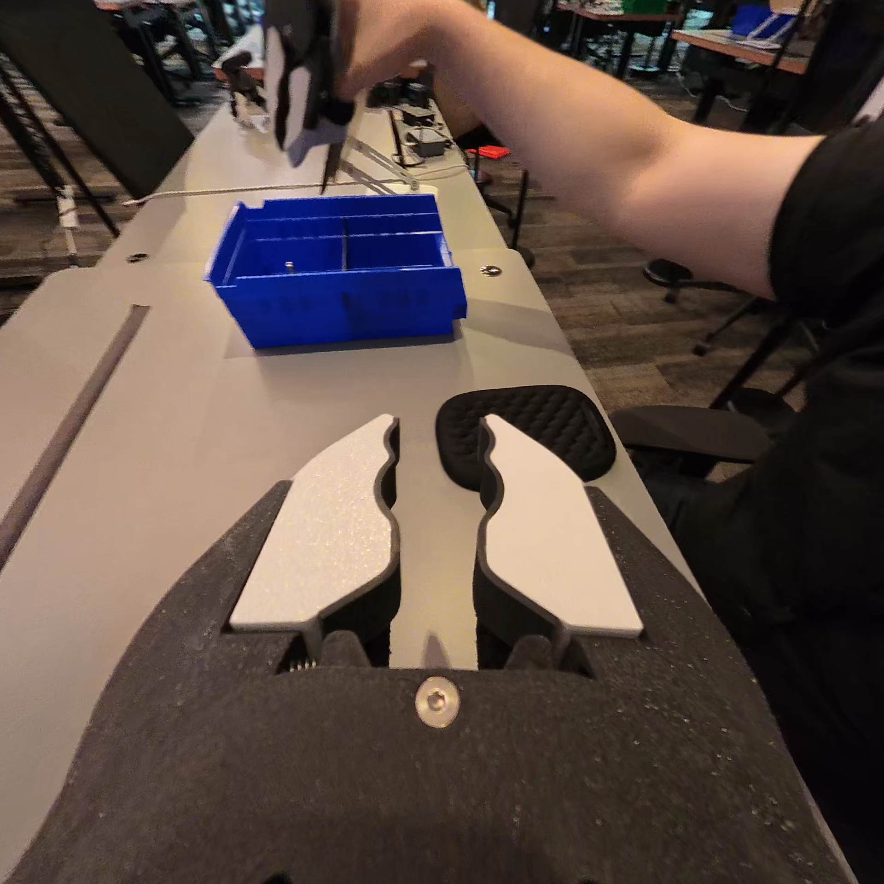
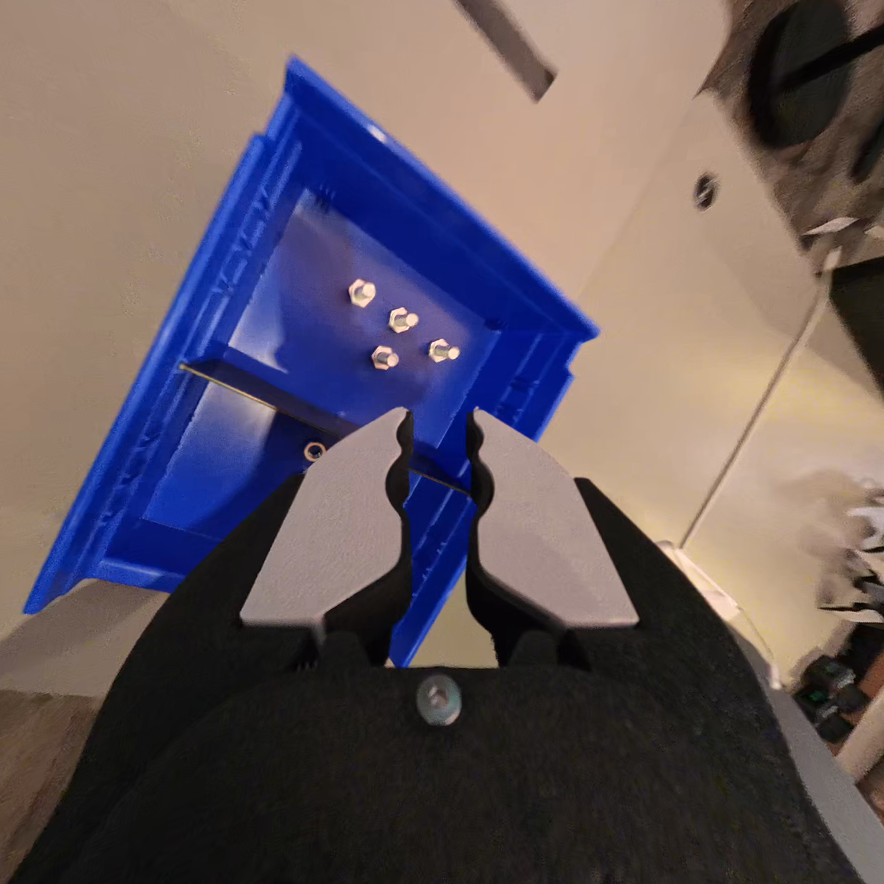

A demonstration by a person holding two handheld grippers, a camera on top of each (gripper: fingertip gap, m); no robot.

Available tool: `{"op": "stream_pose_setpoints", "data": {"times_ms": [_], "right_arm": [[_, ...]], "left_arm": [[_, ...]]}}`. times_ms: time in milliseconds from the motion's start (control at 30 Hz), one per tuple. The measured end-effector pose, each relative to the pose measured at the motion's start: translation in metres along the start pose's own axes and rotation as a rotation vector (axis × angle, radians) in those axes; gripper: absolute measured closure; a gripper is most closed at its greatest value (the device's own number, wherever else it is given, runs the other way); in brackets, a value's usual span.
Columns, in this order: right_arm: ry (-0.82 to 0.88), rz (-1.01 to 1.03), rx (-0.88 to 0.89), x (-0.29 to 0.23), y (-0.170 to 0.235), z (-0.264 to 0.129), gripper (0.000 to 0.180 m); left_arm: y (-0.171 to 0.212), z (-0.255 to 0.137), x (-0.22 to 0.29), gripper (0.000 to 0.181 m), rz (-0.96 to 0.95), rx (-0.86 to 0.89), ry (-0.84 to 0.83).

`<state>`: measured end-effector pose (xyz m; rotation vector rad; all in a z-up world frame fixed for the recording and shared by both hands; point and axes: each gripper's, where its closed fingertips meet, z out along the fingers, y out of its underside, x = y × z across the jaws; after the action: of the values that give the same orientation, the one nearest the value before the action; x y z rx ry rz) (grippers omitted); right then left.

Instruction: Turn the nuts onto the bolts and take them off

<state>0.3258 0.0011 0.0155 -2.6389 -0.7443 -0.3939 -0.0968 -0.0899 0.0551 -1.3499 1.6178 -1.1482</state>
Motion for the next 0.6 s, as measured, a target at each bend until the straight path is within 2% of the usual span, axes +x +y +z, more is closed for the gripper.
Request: {"op": "stream_pose_setpoints", "data": {"times_ms": [233,467,600], "right_arm": [[0.136,-0.065,0.237,-0.027,-0.045,-0.074,0.157],[0.233,-0.118,0.420,-0.070,-0.082,-0.110,0.152],[0.275,-0.113,0.581,-0.092,-0.103,-0.131,0.151]], "left_arm": [[-0.014,-0.029,-0.013,0.150,-0.022,0.084,-0.097],[-0.017,-0.050,-0.029,0.149,-0.006,0.090,-0.235],[-0.022,-0.055,-0.031,0.149,-0.002,0.113,-0.273]]}}
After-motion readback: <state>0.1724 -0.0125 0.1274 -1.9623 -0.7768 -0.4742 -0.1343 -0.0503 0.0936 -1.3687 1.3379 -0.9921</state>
